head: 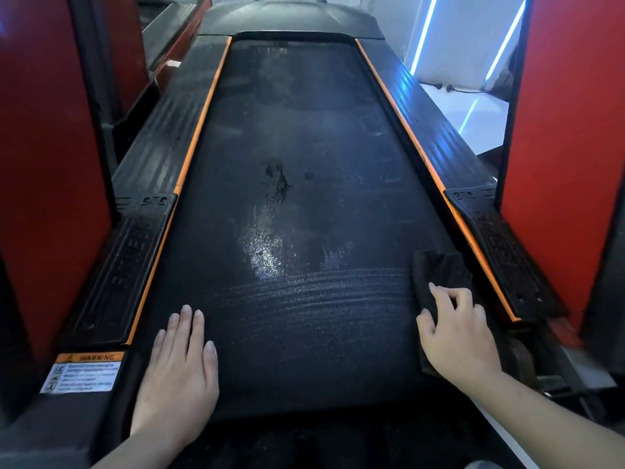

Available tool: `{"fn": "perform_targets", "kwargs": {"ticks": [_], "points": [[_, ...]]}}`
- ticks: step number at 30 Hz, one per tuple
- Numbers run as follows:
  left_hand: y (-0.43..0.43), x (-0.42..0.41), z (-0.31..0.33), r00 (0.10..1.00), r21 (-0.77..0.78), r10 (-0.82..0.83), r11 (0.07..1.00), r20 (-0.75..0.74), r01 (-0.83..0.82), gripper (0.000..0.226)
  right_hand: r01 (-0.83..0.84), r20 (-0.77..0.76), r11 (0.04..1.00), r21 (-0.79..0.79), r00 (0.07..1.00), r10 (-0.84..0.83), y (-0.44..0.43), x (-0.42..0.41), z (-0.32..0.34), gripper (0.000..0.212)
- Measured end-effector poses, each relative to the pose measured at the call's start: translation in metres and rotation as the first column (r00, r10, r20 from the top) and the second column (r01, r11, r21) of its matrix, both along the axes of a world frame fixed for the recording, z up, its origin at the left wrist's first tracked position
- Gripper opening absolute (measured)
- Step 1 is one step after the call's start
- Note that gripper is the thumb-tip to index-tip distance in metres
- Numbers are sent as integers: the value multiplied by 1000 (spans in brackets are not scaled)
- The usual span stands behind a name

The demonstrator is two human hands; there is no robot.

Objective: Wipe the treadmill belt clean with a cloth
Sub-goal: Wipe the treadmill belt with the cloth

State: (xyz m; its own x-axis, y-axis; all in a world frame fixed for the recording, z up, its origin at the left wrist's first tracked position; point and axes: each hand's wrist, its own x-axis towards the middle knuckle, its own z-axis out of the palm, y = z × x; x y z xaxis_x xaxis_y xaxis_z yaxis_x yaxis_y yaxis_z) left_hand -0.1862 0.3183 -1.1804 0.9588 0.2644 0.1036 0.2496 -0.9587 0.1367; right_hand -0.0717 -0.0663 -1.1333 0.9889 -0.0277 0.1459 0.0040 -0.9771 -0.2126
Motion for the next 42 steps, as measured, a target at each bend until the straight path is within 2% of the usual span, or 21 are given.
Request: {"fn": "perform_targets", "kwargs": {"ticks": [7, 15, 19, 22, 25, 29, 32, 35, 37, 42], "points": [[-10, -20, 8, 1000, -5, 21, 1000, 6, -21, 63, -39, 104, 998, -41, 994, 43, -8, -18, -7, 54], [-21, -36, 8, 990, 35, 30, 999, 136, -35, 59, 15, 12, 1000, -19, 1000, -15, -10, -30, 2, 45], [-16, -36, 13, 983, 165, -47, 986, 177, 17, 52, 83, -74, 987, 135, 995, -73, -11, -38, 9, 40], [-12, -21, 37, 978, 268, -131, 960, 165, 83, 32, 114, -79, 968, 221, 992, -99, -11, -36, 13, 30], [-9, 5, 55, 968, 221, -142, 971, 207, 95, 22, 145, -4, 943, 301, 989, -151, -10, -25, 19, 21], [-8, 43, 48, 979, 90, -95, 993, 181, 80, 45, 94, 162, 906, 412, 971, -175, 1, 6, 36, 21], [-2, 58, 34, 995, 11, -50, 999, 87, 49, 63, 22, 228, 945, 325, 968, -101, 7, 43, 42, 28], [0, 56, 20, 1000, -49, -24, 999, 4, 24, 73, 32, 27, 976, 214, 999, -39, 7, 68, 33, 38], [-2, 53, 17, 1000, -83, -26, 996, -9, 25, 73, 8, -96, 996, 88, 995, 1, 5, 68, 18, 46], [-4, 50, 18, 999, -109, -30, 994, -23, 27, 66, -14, -60, 1000, -19, 998, 13, -1, 60, 4, 50]]}}
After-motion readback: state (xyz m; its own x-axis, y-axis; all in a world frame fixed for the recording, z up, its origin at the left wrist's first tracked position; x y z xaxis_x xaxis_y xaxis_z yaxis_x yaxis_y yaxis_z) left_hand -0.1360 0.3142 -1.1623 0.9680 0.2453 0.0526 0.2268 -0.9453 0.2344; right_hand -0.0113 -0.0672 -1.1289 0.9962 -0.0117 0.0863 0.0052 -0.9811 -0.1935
